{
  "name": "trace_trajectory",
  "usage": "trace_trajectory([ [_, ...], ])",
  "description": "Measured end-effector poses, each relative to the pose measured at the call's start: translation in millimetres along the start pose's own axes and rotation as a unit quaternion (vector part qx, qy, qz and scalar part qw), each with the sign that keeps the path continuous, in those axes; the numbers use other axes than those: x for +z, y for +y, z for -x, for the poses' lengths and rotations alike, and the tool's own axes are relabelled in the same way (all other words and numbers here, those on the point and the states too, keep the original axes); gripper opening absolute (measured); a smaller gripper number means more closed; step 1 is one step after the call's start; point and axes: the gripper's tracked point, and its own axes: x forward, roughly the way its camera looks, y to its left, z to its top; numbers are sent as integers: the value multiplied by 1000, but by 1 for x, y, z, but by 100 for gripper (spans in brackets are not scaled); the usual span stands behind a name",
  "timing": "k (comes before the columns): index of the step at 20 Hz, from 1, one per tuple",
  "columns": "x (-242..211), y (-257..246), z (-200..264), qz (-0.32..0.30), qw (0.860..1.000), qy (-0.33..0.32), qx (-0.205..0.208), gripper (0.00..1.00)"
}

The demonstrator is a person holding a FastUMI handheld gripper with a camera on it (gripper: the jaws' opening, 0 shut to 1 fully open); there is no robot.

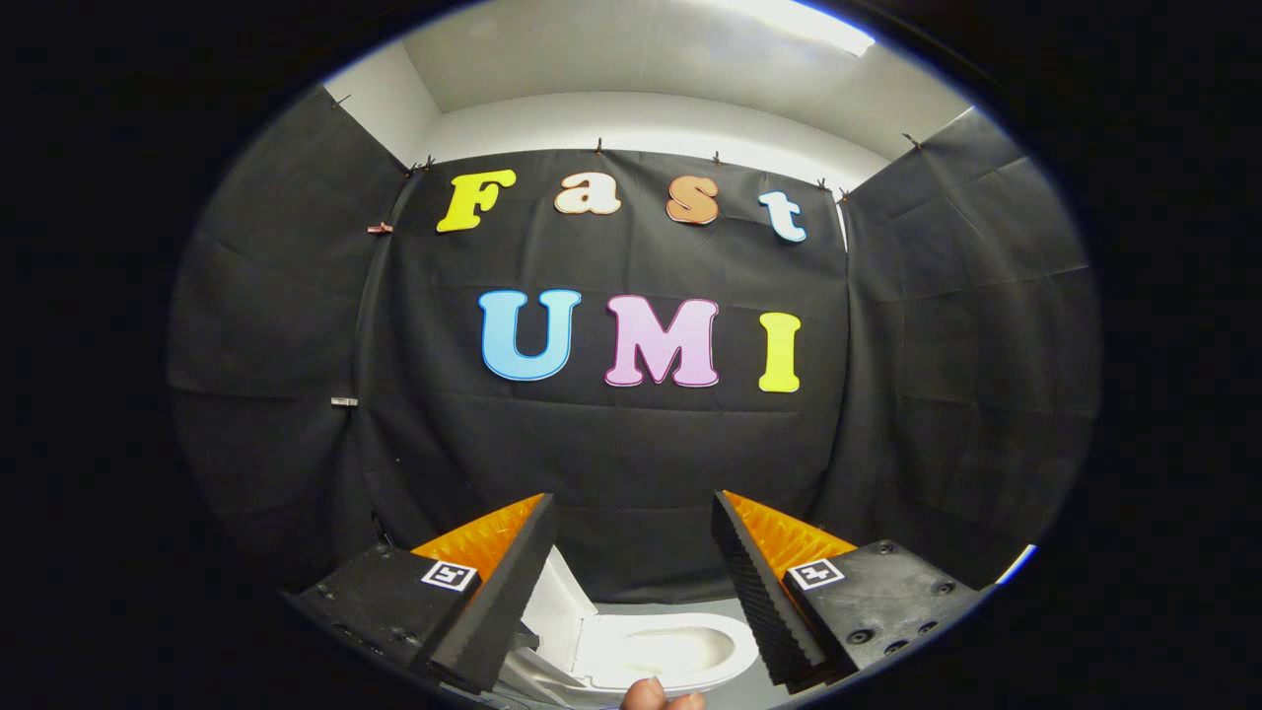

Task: Open the toilet lid.

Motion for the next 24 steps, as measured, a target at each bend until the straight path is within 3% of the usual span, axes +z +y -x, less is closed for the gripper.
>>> trace_trajectory([
  [24, 3, 8, -1, 10, 1000, -2, 9, 99],
])
